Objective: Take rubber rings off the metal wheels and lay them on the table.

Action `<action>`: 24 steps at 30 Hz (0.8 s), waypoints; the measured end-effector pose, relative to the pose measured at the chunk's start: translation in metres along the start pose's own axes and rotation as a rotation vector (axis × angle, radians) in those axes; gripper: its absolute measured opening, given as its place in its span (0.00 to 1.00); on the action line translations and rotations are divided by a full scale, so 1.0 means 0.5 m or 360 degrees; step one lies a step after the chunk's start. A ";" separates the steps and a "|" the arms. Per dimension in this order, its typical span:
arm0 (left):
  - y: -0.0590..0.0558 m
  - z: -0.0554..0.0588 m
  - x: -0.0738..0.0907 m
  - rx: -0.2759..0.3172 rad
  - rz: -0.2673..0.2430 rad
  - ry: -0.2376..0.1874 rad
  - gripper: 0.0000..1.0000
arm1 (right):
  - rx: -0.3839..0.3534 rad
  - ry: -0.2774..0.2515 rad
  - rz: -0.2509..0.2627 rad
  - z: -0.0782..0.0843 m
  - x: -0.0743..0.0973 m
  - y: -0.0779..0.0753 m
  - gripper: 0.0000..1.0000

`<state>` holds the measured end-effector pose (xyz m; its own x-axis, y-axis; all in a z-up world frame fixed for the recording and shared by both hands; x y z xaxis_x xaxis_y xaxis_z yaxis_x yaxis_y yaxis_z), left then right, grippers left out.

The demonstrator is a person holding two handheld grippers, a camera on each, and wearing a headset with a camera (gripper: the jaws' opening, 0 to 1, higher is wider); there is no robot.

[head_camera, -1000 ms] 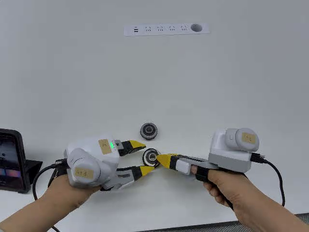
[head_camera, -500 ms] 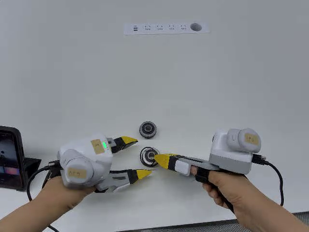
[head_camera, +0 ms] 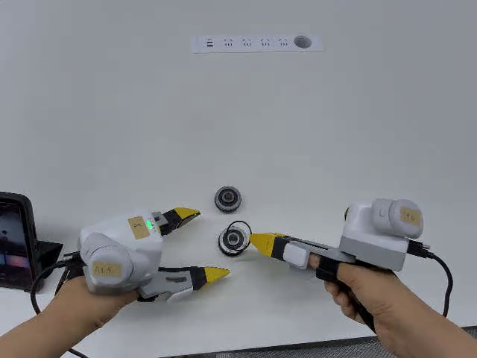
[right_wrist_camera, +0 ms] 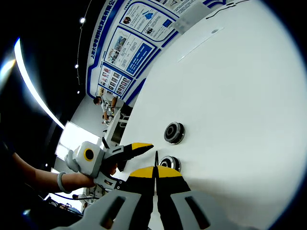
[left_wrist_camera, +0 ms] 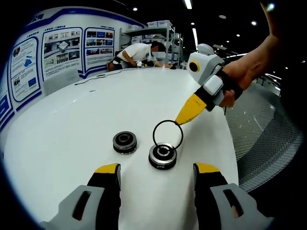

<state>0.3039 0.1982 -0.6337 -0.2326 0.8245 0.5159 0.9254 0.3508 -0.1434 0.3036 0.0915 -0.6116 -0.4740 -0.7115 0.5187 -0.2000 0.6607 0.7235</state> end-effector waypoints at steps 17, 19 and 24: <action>0.005 0.004 0.012 0.0026 -0.0034 -0.0006 0.62 | -0.0076 -0.0137 0.0165 -0.050 0.040 -0.083 0.02; 0.005 0.004 0.012 0.0027 -0.0033 -0.0006 0.62 | -0.0081 -0.0136 0.0186 -0.051 0.040 -0.090 0.02; 0.005 0.007 0.012 0.0028 -0.0030 0.0003 0.61 | -0.0073 -0.0118 0.0245 -0.044 0.040 -0.109 0.02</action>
<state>0.3037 0.2056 -0.6341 -0.2495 0.8168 0.5201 0.9154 0.3742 -0.1485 0.3242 0.0362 -0.6305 -0.5585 -0.5820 0.5910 -0.0820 0.7477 0.6589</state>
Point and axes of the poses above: the centre of the closed fingertips' face, and the gripper's own axes: x roughly backward along the fingers, y roughly to its left, z roughly out of its underside, the point moved 3 cm from there along x, roughly backward along the fingers, and after that the axes turned 9 degrees about z, right-handed, at the moved point
